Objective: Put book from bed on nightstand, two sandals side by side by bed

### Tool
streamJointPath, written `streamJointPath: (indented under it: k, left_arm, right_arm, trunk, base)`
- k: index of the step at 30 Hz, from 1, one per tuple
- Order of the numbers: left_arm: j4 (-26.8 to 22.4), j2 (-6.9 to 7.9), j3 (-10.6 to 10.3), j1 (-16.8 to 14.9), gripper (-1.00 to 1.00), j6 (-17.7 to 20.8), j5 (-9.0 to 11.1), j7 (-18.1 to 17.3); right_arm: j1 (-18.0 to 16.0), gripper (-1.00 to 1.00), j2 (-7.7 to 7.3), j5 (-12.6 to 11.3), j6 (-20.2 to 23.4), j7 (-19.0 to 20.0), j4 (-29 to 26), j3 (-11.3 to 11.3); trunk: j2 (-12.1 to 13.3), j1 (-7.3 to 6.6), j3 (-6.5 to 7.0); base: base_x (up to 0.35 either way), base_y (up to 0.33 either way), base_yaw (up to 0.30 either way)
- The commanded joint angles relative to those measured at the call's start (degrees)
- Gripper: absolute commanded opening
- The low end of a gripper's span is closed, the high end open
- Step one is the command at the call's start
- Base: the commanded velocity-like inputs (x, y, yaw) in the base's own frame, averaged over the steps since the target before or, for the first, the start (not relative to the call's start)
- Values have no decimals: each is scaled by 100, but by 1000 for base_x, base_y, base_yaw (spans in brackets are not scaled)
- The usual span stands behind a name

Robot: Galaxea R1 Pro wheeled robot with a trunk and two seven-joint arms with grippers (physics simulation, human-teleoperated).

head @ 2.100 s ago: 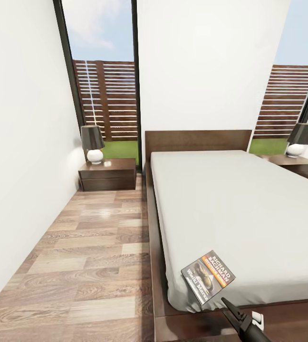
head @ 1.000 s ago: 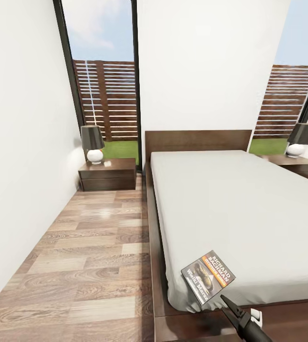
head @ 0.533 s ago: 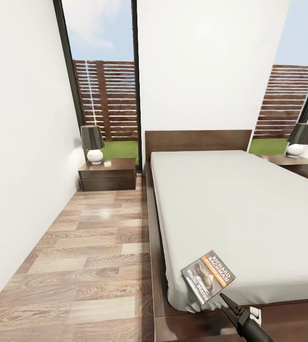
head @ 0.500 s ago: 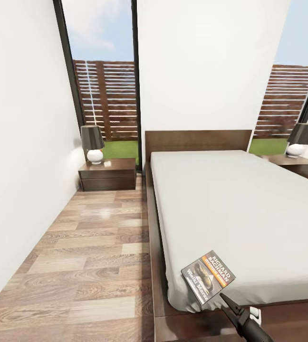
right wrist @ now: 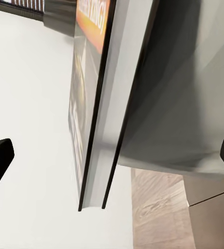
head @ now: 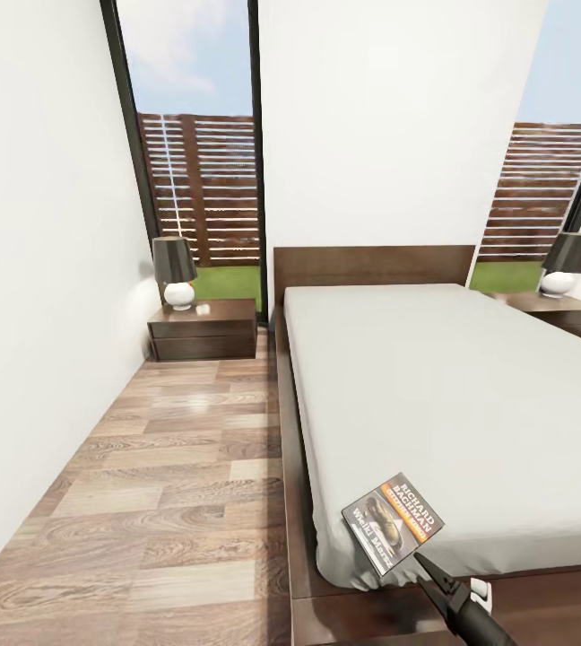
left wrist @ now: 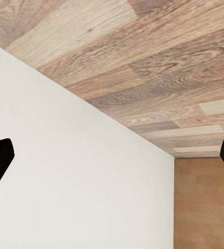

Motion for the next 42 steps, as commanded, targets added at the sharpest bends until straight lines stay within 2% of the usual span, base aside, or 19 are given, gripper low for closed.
streamJointPath:
  k: [1, 17, 28, 42]
  left_arm:
    - [-13, 2, -48, 2, 100, 24, 59, 23]
    - [-13, -26, -48, 2, 100, 25, 59, 23]
    - [-13, -47, -48, 2, 100, 22, 56, 23]
    - [-13, -50, -48, 2, 100, 21, 51, 23]
  right_arm:
    - [-3, 100, -1, -49, 60, 10, 4, 15]
    - [-46, 100, 75, -35, 62, -10, 10, 20]
    - [-84, 100, 141, -32, 62, -299, 7, 27]
    - [-105, 100, 198, -33, 62, -391, -1, 34]
  trunk:
    - [-2, -1, -4]
    - [-2, -1, -4]
    - [-2, -1, -4]
    - [-2, -1, -4]
  base:
    - [0, 0, 0]
    - [0, 0, 0]
    - [0, 0, 0]
    - [0, 0, 0]
